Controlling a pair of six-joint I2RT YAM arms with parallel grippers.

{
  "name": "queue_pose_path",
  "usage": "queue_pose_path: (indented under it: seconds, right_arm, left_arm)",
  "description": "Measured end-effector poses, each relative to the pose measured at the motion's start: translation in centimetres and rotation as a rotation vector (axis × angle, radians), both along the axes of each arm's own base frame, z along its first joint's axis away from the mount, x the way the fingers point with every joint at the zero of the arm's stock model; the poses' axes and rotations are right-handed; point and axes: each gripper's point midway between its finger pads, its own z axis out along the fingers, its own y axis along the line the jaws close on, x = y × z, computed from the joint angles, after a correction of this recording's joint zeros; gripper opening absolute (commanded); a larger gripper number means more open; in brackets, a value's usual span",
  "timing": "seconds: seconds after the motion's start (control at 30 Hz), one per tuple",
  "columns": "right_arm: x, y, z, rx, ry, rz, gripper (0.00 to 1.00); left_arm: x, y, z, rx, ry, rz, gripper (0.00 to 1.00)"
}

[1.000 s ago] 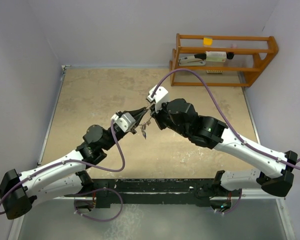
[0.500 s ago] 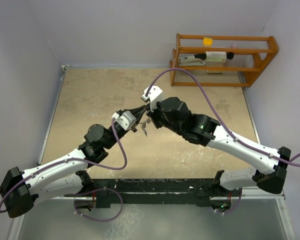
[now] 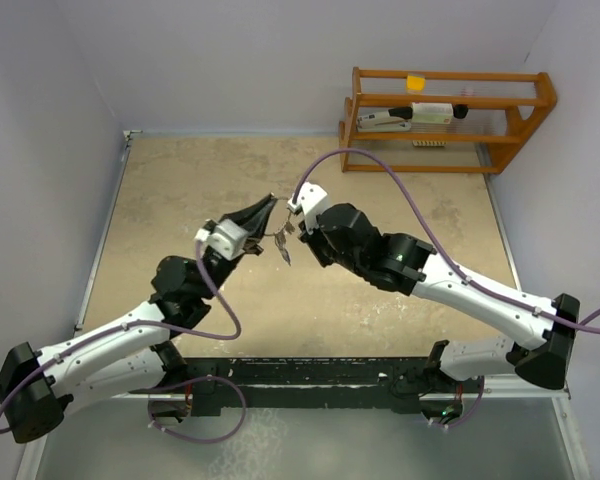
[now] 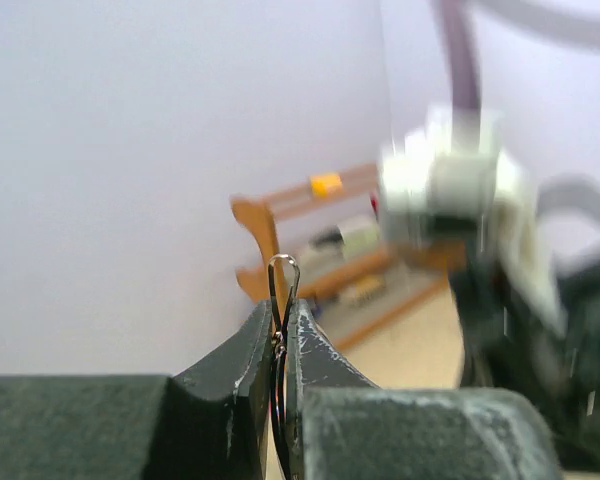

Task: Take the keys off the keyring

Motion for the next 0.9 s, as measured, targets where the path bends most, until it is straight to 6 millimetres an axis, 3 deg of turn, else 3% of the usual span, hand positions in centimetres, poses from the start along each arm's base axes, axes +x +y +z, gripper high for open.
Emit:
queue_pose_path:
  seconds: [0.1,0.17,0.3,0.5,0.7,0.8,0.9]
  right_arm:
    - [-0.4,-1.2,-3.6,-0.102,0.062,-0.007,0.0]
    - [-0.4,-1.2,-4.9,-0.14,0.087,-0.004,0.0]
    - [-0.3,-1.0,-5.3,-0.149,0.091,-0.001,0.0]
    - [0.6,-1.8,-4.5,-0.173,0.038,-0.046,0.0]
    - [2.4,-4.4,-1.0,-0.16,-0.079,-0.178,0.0]
    - [4.5,-6.9,0.7,-0.107,-0.097,-0.271,0.0]
    - [8.1,-11.3,1.1,-0.047,-0.077,-0.414,0.0]
  left_arm:
    - [-0.9,2.3,4.5,-0.153,-0.1,0.026,0.0]
    - [-1.8,3.2,6.7,-0.235,-0.154,0.019,0.0]
    - [-2.1,3.6,7.6,-0.272,-0.175,0.014,0.0]
    - [-1.4,3.4,6.4,-0.24,-0.131,0.038,0.0]
    - [-0.2,3.8,4.0,-0.2,-0.042,0.095,0.0]
    - [0.7,4.1,2.3,-0.177,0.031,0.145,0.0]
    - [1.7,4.3,0.2,-0.149,0.108,0.192,0.0]
